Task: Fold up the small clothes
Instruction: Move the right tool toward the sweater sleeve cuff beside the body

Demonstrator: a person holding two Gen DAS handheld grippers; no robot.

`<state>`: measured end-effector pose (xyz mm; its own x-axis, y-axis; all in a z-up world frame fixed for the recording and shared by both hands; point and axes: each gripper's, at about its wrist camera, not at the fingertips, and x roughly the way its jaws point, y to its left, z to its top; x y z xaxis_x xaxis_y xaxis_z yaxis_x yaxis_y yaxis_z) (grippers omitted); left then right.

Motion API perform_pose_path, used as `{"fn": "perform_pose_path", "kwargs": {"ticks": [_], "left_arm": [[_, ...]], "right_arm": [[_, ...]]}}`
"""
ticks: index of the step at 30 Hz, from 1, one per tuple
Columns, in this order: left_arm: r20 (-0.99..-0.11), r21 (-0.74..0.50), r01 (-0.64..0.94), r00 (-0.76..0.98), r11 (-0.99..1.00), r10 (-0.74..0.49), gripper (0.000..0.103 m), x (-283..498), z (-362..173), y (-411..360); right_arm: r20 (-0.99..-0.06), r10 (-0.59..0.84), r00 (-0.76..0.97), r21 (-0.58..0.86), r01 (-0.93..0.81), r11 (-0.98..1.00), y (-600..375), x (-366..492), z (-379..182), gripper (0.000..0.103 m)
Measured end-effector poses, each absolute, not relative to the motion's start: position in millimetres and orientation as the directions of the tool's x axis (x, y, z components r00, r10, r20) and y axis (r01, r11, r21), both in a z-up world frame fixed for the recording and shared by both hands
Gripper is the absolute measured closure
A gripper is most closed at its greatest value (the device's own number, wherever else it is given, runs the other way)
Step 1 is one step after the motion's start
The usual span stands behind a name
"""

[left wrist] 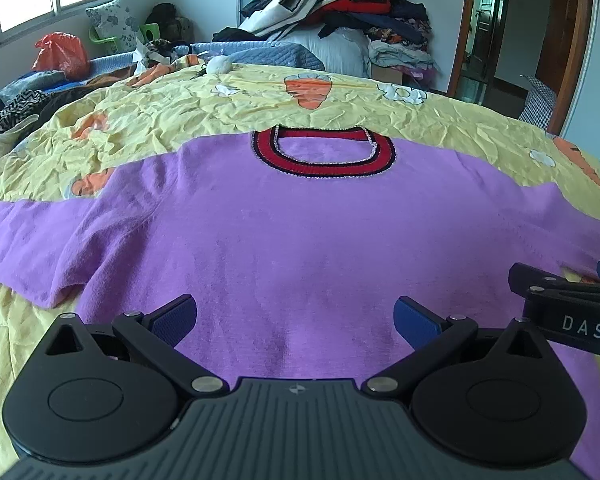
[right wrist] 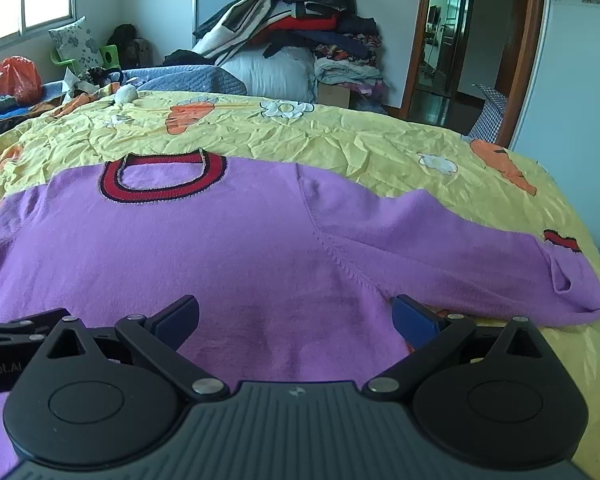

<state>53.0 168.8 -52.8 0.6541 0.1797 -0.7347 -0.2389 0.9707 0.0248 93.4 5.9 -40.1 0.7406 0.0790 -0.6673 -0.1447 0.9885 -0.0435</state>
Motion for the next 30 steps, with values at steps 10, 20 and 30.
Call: {"fn": "perform_pose_path", "kwargs": {"ticks": [10, 20, 30], "left_arm": [[-0.732, 0.032, -0.234, 0.656, 0.972, 0.183, 0.000, 56.4, -49.2, 160.2], [-0.733, 0.040, -0.235, 0.654, 0.971, 0.188, 0.000, 58.7, -50.4, 156.7], [-0.738, 0.047, -0.224, 0.648, 0.973, 0.185, 0.000, 65.4, -55.3, 145.4]], "right_arm": [[-0.652, 0.139, 0.745, 0.033, -0.155, 0.987, -15.0, 91.9, -40.2, 0.000], [-0.636, 0.196, 0.747, 0.098, -0.173, 0.980, -32.7, 98.4, -44.0, 0.000], [-0.602, 0.106, 0.791, 0.005, -0.130, 0.992, -52.6, 102.9, -49.0, 0.000]]}}
